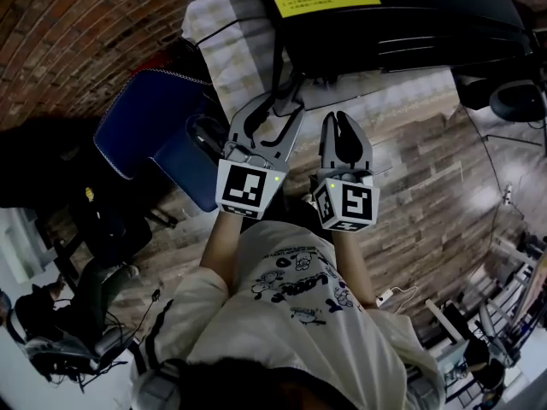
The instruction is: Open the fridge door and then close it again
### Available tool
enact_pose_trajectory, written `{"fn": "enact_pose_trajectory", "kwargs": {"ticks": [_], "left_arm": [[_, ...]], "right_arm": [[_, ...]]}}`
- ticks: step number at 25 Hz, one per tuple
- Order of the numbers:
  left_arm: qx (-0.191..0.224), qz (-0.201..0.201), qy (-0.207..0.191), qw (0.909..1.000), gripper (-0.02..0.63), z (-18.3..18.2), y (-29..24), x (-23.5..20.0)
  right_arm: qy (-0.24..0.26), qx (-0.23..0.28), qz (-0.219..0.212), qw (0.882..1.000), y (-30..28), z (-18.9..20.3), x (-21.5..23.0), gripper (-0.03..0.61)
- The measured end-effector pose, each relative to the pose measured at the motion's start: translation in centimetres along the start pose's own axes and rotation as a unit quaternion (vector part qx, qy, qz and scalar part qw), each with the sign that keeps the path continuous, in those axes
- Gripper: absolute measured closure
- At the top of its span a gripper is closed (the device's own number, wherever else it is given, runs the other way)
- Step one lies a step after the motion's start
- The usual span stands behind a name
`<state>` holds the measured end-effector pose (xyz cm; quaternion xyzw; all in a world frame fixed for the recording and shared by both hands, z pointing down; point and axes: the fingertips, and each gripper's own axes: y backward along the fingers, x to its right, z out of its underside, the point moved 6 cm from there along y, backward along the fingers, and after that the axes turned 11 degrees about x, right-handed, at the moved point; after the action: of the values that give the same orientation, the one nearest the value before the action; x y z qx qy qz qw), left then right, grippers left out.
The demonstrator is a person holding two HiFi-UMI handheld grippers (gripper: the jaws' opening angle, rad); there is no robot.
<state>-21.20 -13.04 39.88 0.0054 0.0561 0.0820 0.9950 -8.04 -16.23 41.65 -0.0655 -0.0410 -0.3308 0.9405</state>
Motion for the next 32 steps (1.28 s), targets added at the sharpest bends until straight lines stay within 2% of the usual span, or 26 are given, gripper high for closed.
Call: {"fn": "enact_pose_trajectory", "kwargs": {"ticks": [5,9,21,32], "left_arm": [[-0.006,-0.002,-0.011,0.9999,0.426,0.1,0.3,0.2],[0.008,0.014,-0.01,0.9998,0.434,0.2,1.8,2.8],[0.014,-0.011,0.0,0.9998,0.439,0.5,4.0,7.2],[0.001,-0.014,-0.019,0.9997,0.453,1.3,5.8,12.1]], "right_arm": [[-0.001,-0.002,-0.004,1.0,0.9,0.3,0.2,0.511],[0.0,-0.002,-0.001,1.0,1.6,0.3,0.8,0.511],[0.002,0.007,0.011,1.0,7.2,-0.2,2.5,0.511],[0.008,0.014,0.001,1.0,12.3,-0.4,3.8,0.511]]}}
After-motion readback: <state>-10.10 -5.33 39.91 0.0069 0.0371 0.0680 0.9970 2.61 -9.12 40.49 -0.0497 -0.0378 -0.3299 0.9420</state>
